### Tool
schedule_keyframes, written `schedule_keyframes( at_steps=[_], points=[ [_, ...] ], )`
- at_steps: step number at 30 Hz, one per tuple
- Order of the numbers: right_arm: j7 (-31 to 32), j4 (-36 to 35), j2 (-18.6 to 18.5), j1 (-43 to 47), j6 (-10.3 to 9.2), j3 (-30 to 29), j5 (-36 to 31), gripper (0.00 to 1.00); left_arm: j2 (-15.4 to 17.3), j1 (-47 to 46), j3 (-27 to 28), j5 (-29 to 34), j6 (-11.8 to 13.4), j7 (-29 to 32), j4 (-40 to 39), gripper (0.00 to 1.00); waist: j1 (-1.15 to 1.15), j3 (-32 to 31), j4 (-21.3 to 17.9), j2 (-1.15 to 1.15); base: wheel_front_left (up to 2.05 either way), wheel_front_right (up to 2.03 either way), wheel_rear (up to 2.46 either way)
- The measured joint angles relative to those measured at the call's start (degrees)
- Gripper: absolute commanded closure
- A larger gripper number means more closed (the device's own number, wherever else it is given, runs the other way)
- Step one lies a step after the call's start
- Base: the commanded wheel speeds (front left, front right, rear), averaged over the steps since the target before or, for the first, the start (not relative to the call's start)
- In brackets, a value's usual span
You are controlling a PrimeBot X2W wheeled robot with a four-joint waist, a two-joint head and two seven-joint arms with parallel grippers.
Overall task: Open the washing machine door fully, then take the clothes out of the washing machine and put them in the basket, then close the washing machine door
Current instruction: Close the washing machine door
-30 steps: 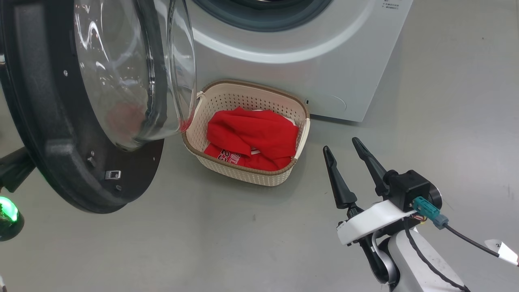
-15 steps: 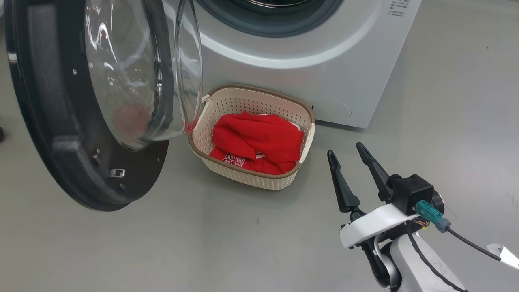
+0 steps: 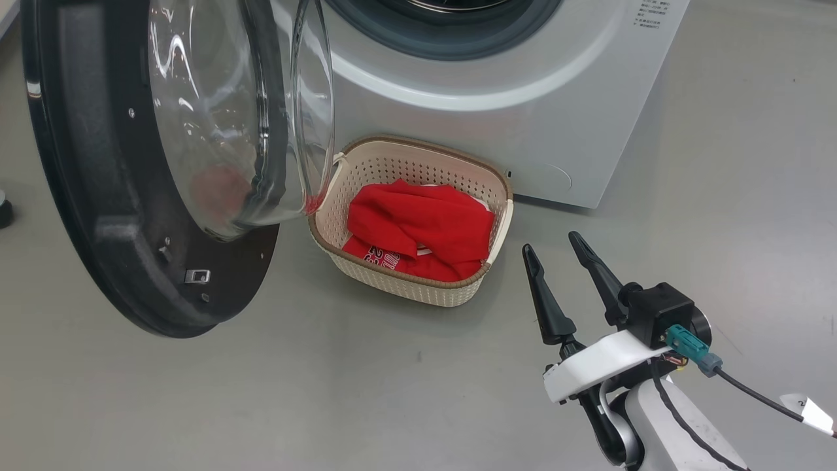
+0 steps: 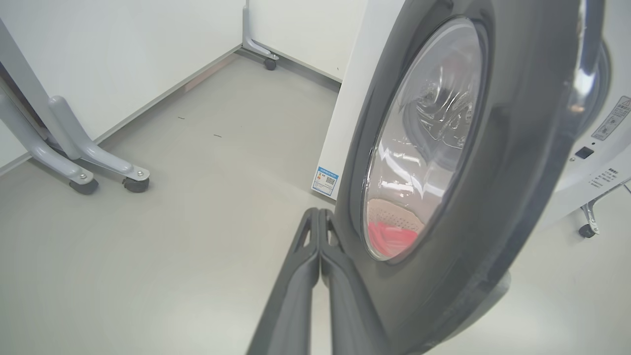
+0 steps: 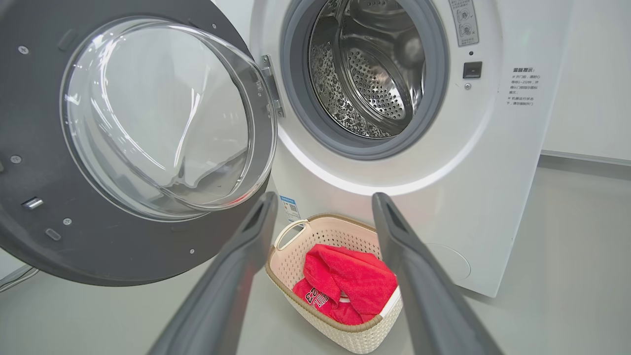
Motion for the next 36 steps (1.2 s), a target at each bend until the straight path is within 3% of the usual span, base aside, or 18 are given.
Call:
schedule_keyframes(
  at_steps=[10, 20, 21, 22, 36],
  points=[
    [-0.1, 0.0, 0.2, 0.0, 0.00, -0.1, 0.2, 0.00, 0.2, 9.0, -3.1, 8.9, 0.0, -19.8, -2.2, 1.00, 0.00, 0.0, 0.0, 0.00, 0.00, 0.00, 0.00],
    [-0.1, 0.0, 0.2, 0.0, 0.00, -0.1, 0.5, 0.00, -1.6, 14.4, -6.3, 13.5, 0.0, -33.5, -0.6, 1.00, 0.00, -0.2, -0.1, 0.00, 0.00, 0.00, 0.00],
    [-0.1, 0.0, 0.2, 0.0, 0.00, -0.1, 0.5, 0.00, -1.7, 14.5, -6.4, 13.7, 0.0, -34.6, -0.3, 0.62, 0.00, -0.2, -0.1, 0.00, 0.00, 0.00, 0.00],
    [-0.2, 0.0, 0.2, 0.1, 0.00, -0.1, 0.5, 0.00, -1.7, 14.8, -6.5, 14.2, 0.0, -36.0, -0.1, 0.01, 0.00, -0.2, -0.1, 0.00, 0.00, 0.00, 0.00],
    [-0.2, 0.1, 0.2, 0.2, 0.00, 0.0, 0.5, 0.00, -2.9, 16.3, -9.3, 15.5, 0.0, -46.9, 4.2, 0.00, 0.00, -0.3, -0.3, 0.00, 0.00, 0.00, 0.00]
  ],
)
